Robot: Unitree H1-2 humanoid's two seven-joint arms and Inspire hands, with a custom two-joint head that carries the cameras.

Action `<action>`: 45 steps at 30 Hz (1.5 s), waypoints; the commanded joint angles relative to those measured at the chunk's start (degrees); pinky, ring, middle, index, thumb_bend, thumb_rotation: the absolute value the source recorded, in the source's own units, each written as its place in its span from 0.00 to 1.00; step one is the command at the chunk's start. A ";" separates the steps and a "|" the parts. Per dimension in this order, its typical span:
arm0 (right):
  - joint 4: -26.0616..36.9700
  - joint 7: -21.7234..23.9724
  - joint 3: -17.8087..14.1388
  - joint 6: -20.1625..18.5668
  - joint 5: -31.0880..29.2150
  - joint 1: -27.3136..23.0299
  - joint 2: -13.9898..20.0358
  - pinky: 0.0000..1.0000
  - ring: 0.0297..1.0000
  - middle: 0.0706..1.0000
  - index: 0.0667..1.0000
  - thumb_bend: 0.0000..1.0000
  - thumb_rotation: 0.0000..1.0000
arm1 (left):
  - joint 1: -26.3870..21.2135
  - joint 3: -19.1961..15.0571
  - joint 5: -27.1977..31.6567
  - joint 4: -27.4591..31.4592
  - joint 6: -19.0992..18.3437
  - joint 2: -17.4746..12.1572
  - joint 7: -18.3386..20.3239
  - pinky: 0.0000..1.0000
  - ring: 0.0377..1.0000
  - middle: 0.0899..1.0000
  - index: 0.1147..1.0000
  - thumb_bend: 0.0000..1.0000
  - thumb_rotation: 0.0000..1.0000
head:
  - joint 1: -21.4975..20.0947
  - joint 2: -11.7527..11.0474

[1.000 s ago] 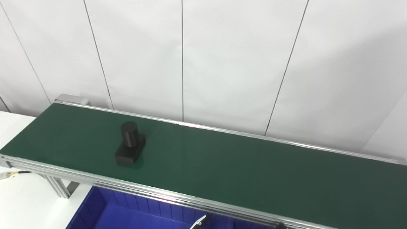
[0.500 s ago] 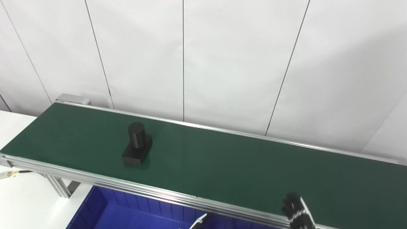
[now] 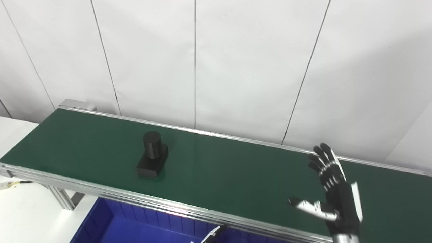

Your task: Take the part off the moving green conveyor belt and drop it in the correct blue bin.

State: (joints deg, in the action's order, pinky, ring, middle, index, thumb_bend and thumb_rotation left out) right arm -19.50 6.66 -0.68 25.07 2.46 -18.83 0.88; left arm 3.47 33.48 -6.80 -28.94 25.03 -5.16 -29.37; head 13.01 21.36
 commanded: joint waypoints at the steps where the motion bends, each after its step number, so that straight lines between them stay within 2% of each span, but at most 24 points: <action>1: -1.13 -1.39 1.18 1.86 0.21 -4.30 -0.15 0.76 0.81 0.85 0.90 1.00 0.13 | -1.49 0.57 -0.96 0.59 1.90 0.68 -0.54 0.86 0.92 0.91 0.87 0.88 0.90 | -0.05 -0.03; 6: -9.14 -3.94 3.34 1.85 1.10 -10.45 0.31 0.72 0.78 0.85 0.90 1.00 0.09 | -2.06 1.67 -1.43 -0.06 1.90 0.70 -1.63 0.85 0.91 0.91 0.87 0.87 0.90 | 0.40 -0.26; 14: -21.86 -6.22 5.32 1.86 1.16 -18.50 -1.11 0.70 0.75 0.85 0.91 0.99 0.02 | -2.87 4.41 -2.84 -1.08 1.90 0.74 -4.78 0.86 0.91 0.91 0.87 0.85 0.90 | 1.46 -0.50; 18: -25.48 -7.48 6.38 1.85 1.98 -21.00 -2.21 0.66 0.72 0.84 0.90 0.97 0.00 | -2.93 5.11 -2.76 -1.15 1.90 0.92 -5.42 0.86 0.91 0.91 0.87 0.87 0.90 | 1.81 -0.36; 22: -28.15 -9.30 8.19 1.86 3.49 -22.92 -2.91 0.63 0.70 0.78 0.86 0.97 0.00 | -3.06 5.95 -3.27 -1.21 1.90 1.13 -6.44 0.86 0.90 0.91 0.86 0.90 0.92 | 2.35 -0.12; 25: -31.01 -10.82 10.11 1.86 4.93 -24.61 -3.04 0.64 0.70 0.77 0.86 0.97 0.00 | -3.29 7.02 -3.47 -1.21 1.90 1.25 -7.13 0.87 0.90 0.91 0.86 0.91 0.91 | 2.83 0.08; 26: -31.69 -11.14 10.55 1.86 5.11 -24.99 -3.06 0.68 0.71 0.76 0.86 0.97 0.00 | -3.34 7.30 -3.47 -1.18 1.90 1.28 -7.32 0.87 0.90 0.91 0.85 0.91 0.90 | 2.83 0.08; 30: -34.37 -10.41 11.04 1.86 3.78 -26.36 -3.62 0.68 0.71 0.76 0.85 0.97 0.00 | -3.86 8.80 -4.33 -1.60 1.90 1.27 -8.83 0.85 0.89 0.90 0.85 0.91 0.91 | 3.36 0.22; 35: -37.27 -11.24 12.57 1.86 4.56 -27.58 -4.86 0.67 0.72 0.76 0.84 0.97 0.00 | -3.55 9.19 -2.82 -0.67 1.90 1.60 -7.49 0.87 0.90 0.90 0.85 0.89 0.88 | 3.93 0.43; 42: -41.82 -14.96 18.14 1.86 9.27 -29.68 -4.92 0.59 0.67 0.78 0.81 0.95 0.00 | -3.99 10.17 -3.17 -1.05 1.90 2.23 -7.86 0.87 0.91 0.92 0.87 0.87 0.87 | 3.57 0.67; 45: -43.70 -16.53 20.85 1.86 11.61 -31.13 -4.99 0.55 0.64 0.76 0.78 0.94 0.00 | -4.27 10.55 -3.34 -0.82 1.90 2.43 -8.19 0.85 0.91 0.92 0.87 0.88 0.85 | 3.74 0.80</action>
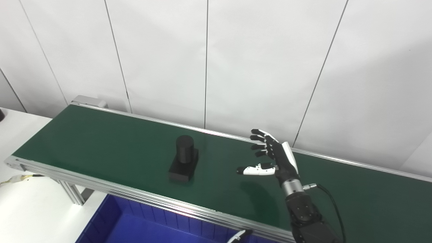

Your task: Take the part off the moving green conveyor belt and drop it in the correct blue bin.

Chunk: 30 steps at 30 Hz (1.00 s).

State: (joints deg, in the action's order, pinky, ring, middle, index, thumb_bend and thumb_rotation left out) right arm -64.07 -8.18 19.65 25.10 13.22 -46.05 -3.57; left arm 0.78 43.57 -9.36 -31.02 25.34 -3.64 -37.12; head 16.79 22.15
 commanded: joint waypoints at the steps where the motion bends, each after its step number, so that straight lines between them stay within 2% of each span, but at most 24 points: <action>1: 0.54 -2.35 1.43 1.82 1.44 -4.31 -0.56 0.55 0.64 0.75 0.77 0.94 0.00 | -1.59 0.40 -0.64 1.46 1.59 0.99 -0.50 0.86 0.91 0.92 0.87 0.88 0.85 | 0.14 0.17; 4: -0.48 -3.98 3.62 1.82 2.73 -5.31 -0.74 0.52 0.61 0.72 0.73 0.97 0.00 | -1.48 0.27 -0.67 1.72 1.59 1.01 -0.87 0.88 0.91 0.92 0.87 0.87 0.85 | 0.23 0.27; 8: -2.25 -5.59 5.83 1.82 4.37 -6.61 -1.15 0.52 0.61 0.72 0.73 0.97 0.01 | -1.03 0.00 -0.34 2.21 1.59 1.13 -0.49 0.89 0.91 0.92 0.87 0.89 0.85 | 0.10 0.63; 21: -3.01 -8.78 7.83 1.80 6.43 -7.73 -1.83 0.53 0.61 0.71 0.71 0.97 0.01 | -0.41 -0.25 -0.24 3.25 1.59 1.07 -0.27 0.89 0.91 0.91 0.87 0.89 0.86 | -0.11 0.76; 30: -5.67 -14.05 10.96 1.78 12.57 -9.55 -1.52 0.52 0.62 0.71 0.71 0.96 0.07 | 0.20 -0.09 -0.70 4.18 1.59 0.76 -0.56 0.88 0.90 0.91 0.87 0.88 0.85 | 0.03 1.03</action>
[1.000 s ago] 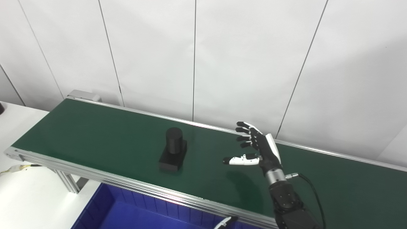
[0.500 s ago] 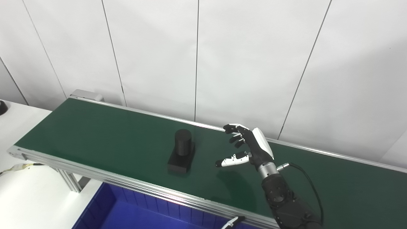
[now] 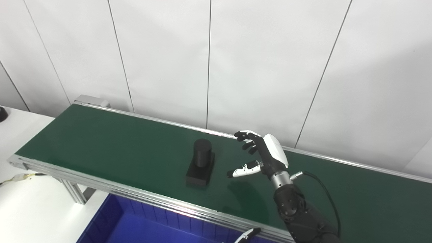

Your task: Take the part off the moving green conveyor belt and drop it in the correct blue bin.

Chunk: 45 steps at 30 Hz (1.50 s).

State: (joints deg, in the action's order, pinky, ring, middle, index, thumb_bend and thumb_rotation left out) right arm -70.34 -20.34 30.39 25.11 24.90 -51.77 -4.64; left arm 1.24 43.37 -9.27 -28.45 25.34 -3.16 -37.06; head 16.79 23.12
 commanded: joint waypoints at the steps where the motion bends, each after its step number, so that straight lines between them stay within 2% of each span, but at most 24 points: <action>1: -0.17 -2.23 0.39 1.76 1.72 -4.42 -0.38 0.52 0.63 0.71 0.71 0.96 0.07 | -0.23 0.15 -0.77 1.60 1.59 0.31 -0.57 0.88 0.90 0.91 0.87 0.88 0.85 | 0.24 0.07; 15: -4.01 -1.67 -2.30 1.64 2.97 -5.68 -0.79 0.51 0.63 0.73 0.72 0.96 0.10 | 1.41 0.54 -1.34 4.73 1.59 -0.22 -0.92 0.87 0.89 0.90 0.86 0.90 0.85 | 0.45 0.35; 19: -4.57 -1.08 -3.27 1.69 2.36 -5.60 -0.95 0.48 0.60 0.72 0.72 0.97 0.10 | 2.02 0.81 -1.79 5.66 1.59 -0.58 -1.17 0.86 0.89 0.90 0.87 0.90 0.85 | 0.42 0.56; 25: -4.97 1.03 -5.49 1.75 0.65 -5.38 -1.20 0.50 0.61 0.72 0.73 0.96 0.10 | 2.54 1.47 -2.66 6.75 1.59 -1.22 -2.17 0.85 0.89 0.91 0.86 0.90 0.85 | 0.25 0.79; 31: -5.64 1.83 -6.34 1.76 0.08 -5.17 -1.52 0.50 0.60 0.72 0.72 0.95 0.11 | 3.00 2.04 -3.04 7.98 1.59 -1.85 -2.81 0.86 0.89 0.90 0.86 0.88 0.84 | 0.25 1.13; 40: -5.55 5.31 -7.63 1.69 -2.05 -4.72 -2.20 0.47 0.56 0.66 0.67 0.93 0.14 | 3.07 2.19 -2.83 8.11 1.59 -2.28 -2.76 0.86 0.89 0.91 0.86 0.88 0.84 | -0.11 1.09; 45: -5.85 5.61 -7.53 1.78 -1.89 -4.91 -2.35 0.46 0.54 0.65 0.67 0.94 0.17 | 3.13 2.16 -3.08 8.12 1.59 -2.30 -2.84 0.86 0.89 0.91 0.87 0.89 0.85 | -0.20 1.07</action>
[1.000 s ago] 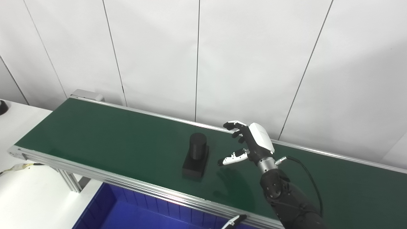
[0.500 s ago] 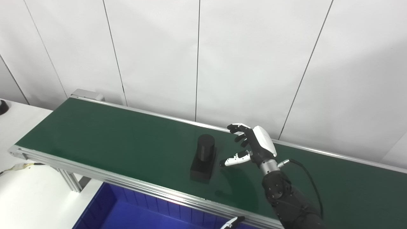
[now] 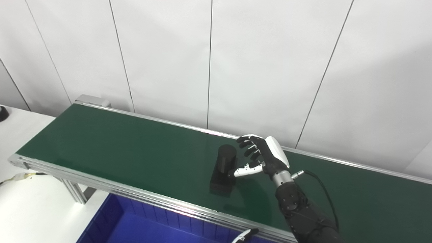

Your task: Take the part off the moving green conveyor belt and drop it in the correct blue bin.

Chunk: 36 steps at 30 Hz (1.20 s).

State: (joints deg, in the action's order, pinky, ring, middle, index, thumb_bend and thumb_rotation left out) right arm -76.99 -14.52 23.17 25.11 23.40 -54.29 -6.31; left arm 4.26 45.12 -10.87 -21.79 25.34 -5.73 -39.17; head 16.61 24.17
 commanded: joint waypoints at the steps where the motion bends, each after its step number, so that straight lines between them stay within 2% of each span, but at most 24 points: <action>1: 0.73 -0.32 -0.25 1.78 -0.30 -2.40 -0.68 0.46 0.54 0.64 0.67 0.94 0.17 | 0.10 0.41 -1.46 1.43 1.59 0.27 -0.76 0.86 0.89 0.91 0.87 0.88 0.85 | -0.10 -0.09; 15: 0.60 -1.20 0.84 1.69 1.17 -2.37 0.08 0.49 0.57 0.64 0.65 0.93 0.20 | 0.49 0.26 -0.78 1.85 1.59 0.22 -0.23 0.87 0.89 0.90 0.86 0.89 0.83 | -0.27 0.19; 19: 0.19 -2.09 0.73 1.12 1.52 -2.37 -0.13 0.48 0.54 0.60 0.63 0.87 0.15 | 0.56 0.30 -0.92 2.07 1.59 0.03 -0.30 0.88 0.90 0.90 0.86 0.89 0.82 | -0.27 0.21; 21: -0.13 -2.58 0.44 -0.10 1.46 -2.50 -0.36 0.41 0.48 0.55 0.57 0.75 0.07 | 0.59 0.30 -1.10 2.10 1.59 -0.07 -0.30 0.88 0.89 0.91 0.86 0.89 0.83 | -0.36 0.32; 23: -0.38 -3.00 0.28 -0.98 1.40 -2.62 -0.53 0.38 0.44 0.46 0.48 0.57 0.01 | 0.65 0.23 -1.12 2.17 1.59 -0.13 -0.20 0.88 0.89 0.91 0.86 0.90 0.83 | -0.51 0.38; 27: -0.42 -3.85 1.26 -2.57 2.69 -2.87 -0.50 0.31 0.34 0.39 0.48 0.53 0.00 | 0.63 0.35 -1.52 2.10 1.59 -0.32 -0.58 0.87 0.89 0.91 0.87 0.89 0.83 | -0.69 0.41; 36: -0.64 -3.26 1.54 -3.08 3.43 -2.62 -0.09 0.33 0.36 0.43 0.50 0.51 0.00 | 0.58 0.41 -1.17 2.05 1.59 -0.35 -0.41 0.88 0.89 0.90 0.86 0.89 0.83 | -0.69 0.48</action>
State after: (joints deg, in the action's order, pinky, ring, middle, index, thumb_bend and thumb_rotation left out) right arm -78.13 -18.38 24.68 22.66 26.69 -54.64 -6.03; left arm 4.84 45.38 -11.03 -21.12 25.34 -6.29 -39.21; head 16.00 24.61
